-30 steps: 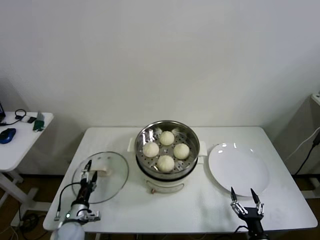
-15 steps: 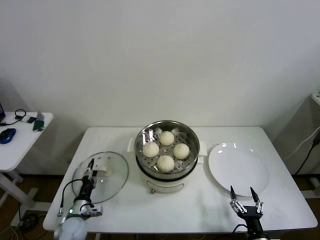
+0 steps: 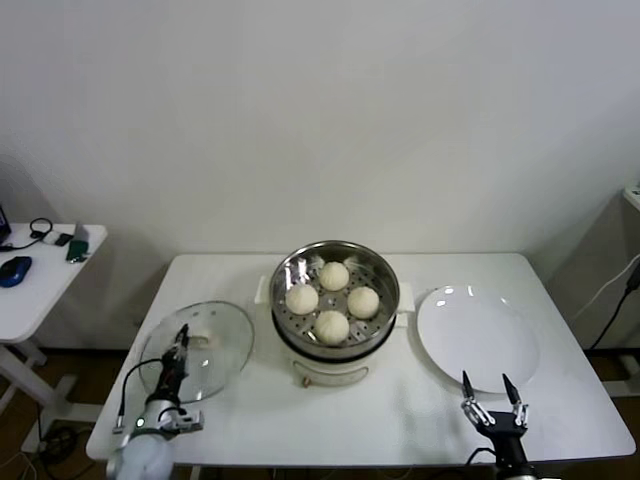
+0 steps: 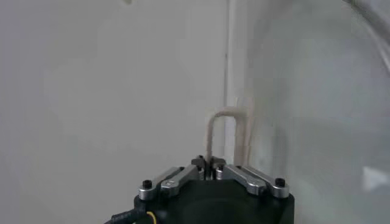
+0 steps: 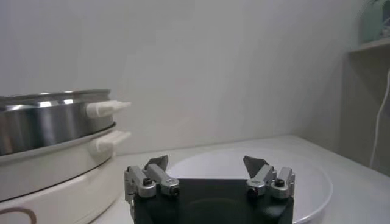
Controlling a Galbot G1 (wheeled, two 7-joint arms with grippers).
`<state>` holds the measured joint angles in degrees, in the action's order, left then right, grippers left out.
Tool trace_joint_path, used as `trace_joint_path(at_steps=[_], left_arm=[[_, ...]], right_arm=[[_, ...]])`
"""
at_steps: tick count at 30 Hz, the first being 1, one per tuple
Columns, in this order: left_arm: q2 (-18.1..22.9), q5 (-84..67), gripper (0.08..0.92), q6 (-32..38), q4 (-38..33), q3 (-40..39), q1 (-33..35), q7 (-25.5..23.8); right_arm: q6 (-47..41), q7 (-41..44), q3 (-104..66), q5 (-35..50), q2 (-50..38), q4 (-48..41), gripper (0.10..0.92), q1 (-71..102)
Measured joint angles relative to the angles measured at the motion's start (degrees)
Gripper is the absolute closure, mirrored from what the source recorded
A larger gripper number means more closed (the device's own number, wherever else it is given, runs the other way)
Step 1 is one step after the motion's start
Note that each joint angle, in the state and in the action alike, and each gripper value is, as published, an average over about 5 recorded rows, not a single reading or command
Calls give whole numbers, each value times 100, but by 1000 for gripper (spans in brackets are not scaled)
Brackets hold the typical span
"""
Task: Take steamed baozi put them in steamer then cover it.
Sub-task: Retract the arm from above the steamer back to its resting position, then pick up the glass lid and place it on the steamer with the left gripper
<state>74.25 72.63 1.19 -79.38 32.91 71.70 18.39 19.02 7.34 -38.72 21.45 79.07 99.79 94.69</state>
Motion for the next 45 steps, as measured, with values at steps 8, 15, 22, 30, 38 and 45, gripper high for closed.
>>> trace_joint_path(at_steps=[8, 15, 22, 30, 38, 45], left_arm=[[-231, -405, 856, -268, -671, 59, 120, -197], [-800, -1189, 856, -980, -1748, 39, 176, -795], [-1461, -1824, 856, -2110, -2922, -261, -19, -1533], [-1600, -1717, 856, -3360, -3737, -1310, -501, -2235], [-1122, -750, 856, -4011, -3884, -2493, -1030, -2862], [-503, 106, 856, -4291, -3658, -3280, -1504, -3346]], right_arm=[[6, -35, -20, -44, -43, 52, 203, 40], [-75, -146, -6, -248, -41, 103, 203, 22], [-204, -307, 62, -431, -21, 183, 203, 4], [-245, -434, 158, -647, 53, 248, 203, -5], [-158, -507, 199, -755, 78, 161, 203, -90], [-92, -530, 236, -784, 66, 56, 203, -167]])
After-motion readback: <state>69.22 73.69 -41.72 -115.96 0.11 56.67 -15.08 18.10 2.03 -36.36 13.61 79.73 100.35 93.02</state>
